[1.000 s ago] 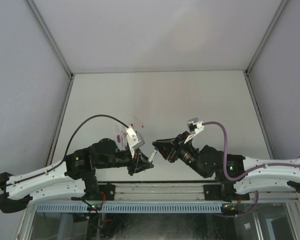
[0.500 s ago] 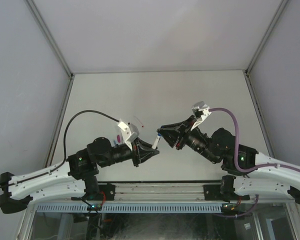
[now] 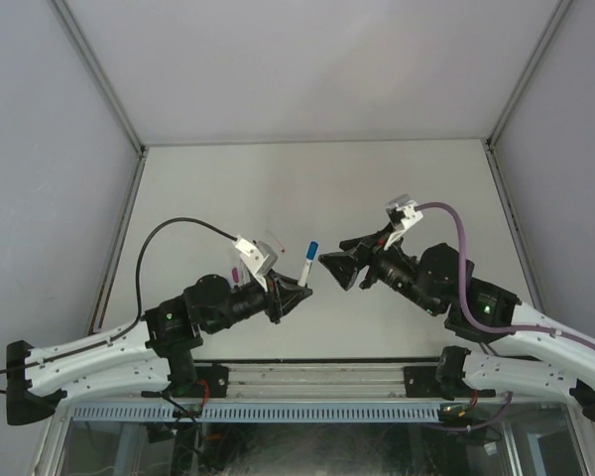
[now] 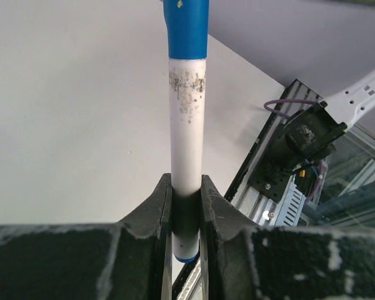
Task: Insert the pens into the pen caps
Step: Place the pen at the center of the board.
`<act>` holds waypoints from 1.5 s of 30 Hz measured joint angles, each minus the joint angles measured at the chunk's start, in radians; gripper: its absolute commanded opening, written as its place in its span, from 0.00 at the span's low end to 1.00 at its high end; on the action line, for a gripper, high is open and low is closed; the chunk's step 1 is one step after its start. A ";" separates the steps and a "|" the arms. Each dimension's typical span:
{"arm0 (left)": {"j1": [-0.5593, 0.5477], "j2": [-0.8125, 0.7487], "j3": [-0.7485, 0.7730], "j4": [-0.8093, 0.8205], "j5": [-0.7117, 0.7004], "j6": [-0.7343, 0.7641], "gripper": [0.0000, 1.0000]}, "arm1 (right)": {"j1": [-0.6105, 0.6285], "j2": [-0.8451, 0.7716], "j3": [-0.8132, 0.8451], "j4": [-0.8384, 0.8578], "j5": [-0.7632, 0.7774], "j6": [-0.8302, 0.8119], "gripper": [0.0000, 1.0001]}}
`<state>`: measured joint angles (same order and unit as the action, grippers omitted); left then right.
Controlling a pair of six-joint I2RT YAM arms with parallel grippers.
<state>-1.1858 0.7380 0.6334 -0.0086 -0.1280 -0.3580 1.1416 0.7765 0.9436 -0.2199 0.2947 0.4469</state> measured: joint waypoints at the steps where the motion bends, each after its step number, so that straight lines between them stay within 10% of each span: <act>1: 0.003 0.000 0.000 0.000 -0.006 -0.006 0.00 | -0.015 0.008 0.000 -0.010 -0.011 0.011 0.65; 6: 0.050 0.000 0.000 0.008 -0.018 -0.050 0.00 | -0.080 0.079 -0.001 -0.047 -0.090 0.090 0.84; 16: 0.139 -0.001 -0.032 0.046 0.009 -0.114 0.00 | -0.088 0.146 -0.040 0.003 -0.175 0.175 0.85; 45: 0.152 -0.031 -0.055 0.095 0.080 -0.147 0.01 | -0.071 0.261 -0.100 0.291 -0.199 0.227 0.22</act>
<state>-1.0336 0.7071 0.5789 0.0864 -0.0479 -0.5049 1.0706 1.0370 0.8436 0.0711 0.0956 0.6735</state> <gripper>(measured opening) 0.199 0.335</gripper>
